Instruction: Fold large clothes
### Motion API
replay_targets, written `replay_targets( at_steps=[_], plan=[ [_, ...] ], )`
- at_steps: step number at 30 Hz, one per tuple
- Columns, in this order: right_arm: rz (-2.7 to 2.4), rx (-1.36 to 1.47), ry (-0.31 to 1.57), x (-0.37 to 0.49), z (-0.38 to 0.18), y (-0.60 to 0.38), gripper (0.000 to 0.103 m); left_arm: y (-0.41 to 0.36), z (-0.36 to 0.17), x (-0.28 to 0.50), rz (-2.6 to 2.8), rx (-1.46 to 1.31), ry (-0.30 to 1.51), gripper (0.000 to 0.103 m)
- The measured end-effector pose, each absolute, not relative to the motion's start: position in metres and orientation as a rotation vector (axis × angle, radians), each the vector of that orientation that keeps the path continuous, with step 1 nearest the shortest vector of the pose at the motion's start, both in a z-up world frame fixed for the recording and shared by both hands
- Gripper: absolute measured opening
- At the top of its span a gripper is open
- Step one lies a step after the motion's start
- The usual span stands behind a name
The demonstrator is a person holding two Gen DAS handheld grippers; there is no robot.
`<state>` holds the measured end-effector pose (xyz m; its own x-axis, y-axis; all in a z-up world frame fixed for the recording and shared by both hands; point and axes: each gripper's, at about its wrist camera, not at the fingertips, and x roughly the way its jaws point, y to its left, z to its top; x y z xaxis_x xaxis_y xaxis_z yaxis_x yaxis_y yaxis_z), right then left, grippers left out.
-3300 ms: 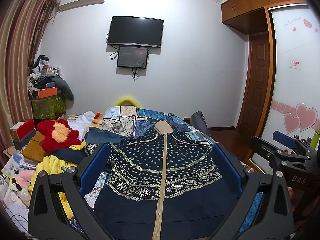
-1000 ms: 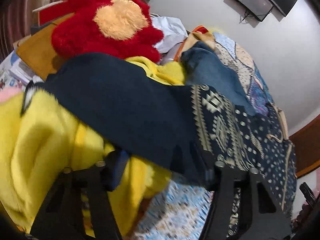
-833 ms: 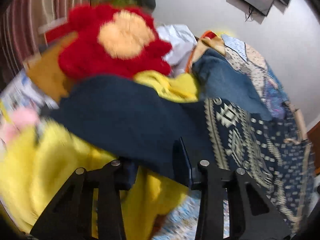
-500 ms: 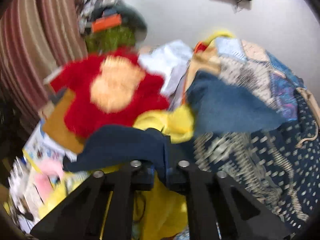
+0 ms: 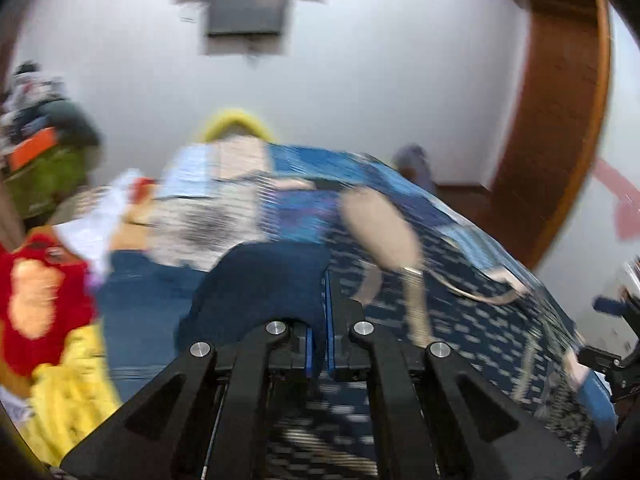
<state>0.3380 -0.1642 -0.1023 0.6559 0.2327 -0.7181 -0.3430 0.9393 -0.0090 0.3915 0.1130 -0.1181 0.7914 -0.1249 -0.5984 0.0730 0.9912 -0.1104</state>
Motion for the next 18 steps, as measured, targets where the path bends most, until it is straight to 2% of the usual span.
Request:
replay_targets(
  at_steps=[7, 11, 14, 16, 17, 18],
  plan=[
    [0.301, -0.142, 0.837, 0.326, -0.108, -0.202, 0.103, 0.005, -0.184, 0.399, -0.264, 0.05, 0.857, 0.004],
    [0.294, -0.126, 0.874, 0.319, -0.117, -0.218, 0.103, -0.014, -0.219, 0.387, -0.276, 0.05, 0.97, 0.004],
    [0.284, -0.134, 0.898, 0.316, -0.125, -0.225, 0.103, -0.012, -0.229, 0.375, -0.268, 0.034, 0.994, 0.009],
    [0.275, -0.141, 0.908, 0.315, -0.129, -0.226, 0.103, -0.007, -0.228, 0.368, -0.277, 0.018, 1.0, 0.022],
    [0.27, -0.142, 0.914, 0.315, -0.131, -0.226, 0.103, -0.002, -0.226, 0.363, -0.301, -0.007, 1.014, 0.035],
    [0.269, -0.141, 0.918, 0.315, -0.132, -0.226, 0.103, 0.0, -0.224, 0.363, -0.313, -0.022, 1.018, 0.045]
  ],
)
